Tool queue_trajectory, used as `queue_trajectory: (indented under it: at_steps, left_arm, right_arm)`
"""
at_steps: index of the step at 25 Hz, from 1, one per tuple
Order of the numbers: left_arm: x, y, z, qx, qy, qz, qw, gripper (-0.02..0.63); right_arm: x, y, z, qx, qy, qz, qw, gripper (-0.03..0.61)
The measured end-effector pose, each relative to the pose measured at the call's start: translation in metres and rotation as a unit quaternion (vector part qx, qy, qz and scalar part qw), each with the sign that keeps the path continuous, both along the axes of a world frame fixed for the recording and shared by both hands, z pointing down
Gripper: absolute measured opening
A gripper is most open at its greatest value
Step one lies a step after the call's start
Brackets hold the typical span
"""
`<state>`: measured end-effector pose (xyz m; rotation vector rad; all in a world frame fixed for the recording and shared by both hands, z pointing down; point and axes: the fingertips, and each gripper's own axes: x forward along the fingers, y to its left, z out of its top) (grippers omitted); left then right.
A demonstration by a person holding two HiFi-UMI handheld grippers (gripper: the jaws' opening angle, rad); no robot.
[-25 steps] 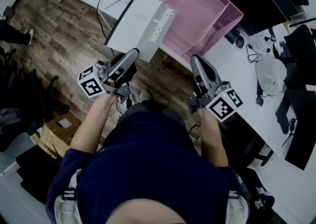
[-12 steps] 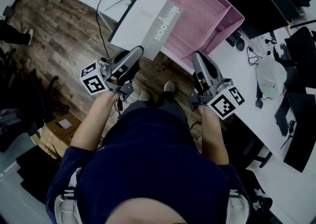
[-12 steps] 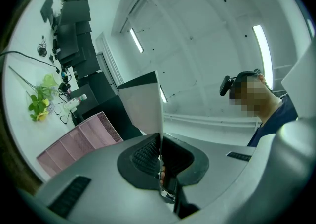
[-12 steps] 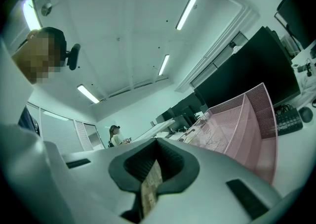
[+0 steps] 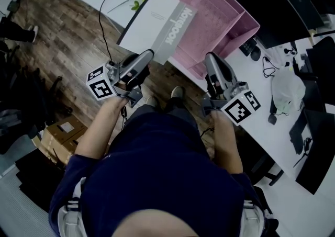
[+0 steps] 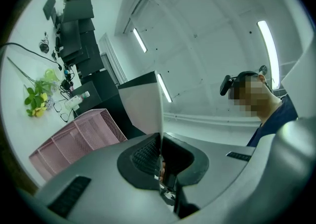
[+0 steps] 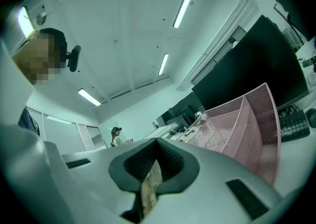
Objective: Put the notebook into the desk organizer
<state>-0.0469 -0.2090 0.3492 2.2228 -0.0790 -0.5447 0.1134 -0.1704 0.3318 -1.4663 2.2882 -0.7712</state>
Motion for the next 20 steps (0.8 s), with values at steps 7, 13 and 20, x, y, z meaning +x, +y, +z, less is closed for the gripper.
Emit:
queue_trajectory:
  at_steps: [7, 13, 20]
  left_arm:
    - [0.04, -0.012, 0.014, -0.016, -0.013, -0.017, 0.9996, 0.035]
    - [0.058, -0.017, 0.028, -0.03, -0.022, -0.031, 0.9988, 0.035]
    - [0.071, -0.018, 0.039, -0.042, -0.026, -0.045, 0.9978, 0.035]
  right_arm:
    - [0.045, -0.021, 0.011, -0.013, -0.012, -0.017, 1.0, 0.003]
    - [0.064, -0.039, 0.022, -0.022, -0.018, -0.035, 0.999, 0.003]
    - [0.077, -0.049, 0.031, -0.033, -0.024, -0.051, 0.998, 0.003]
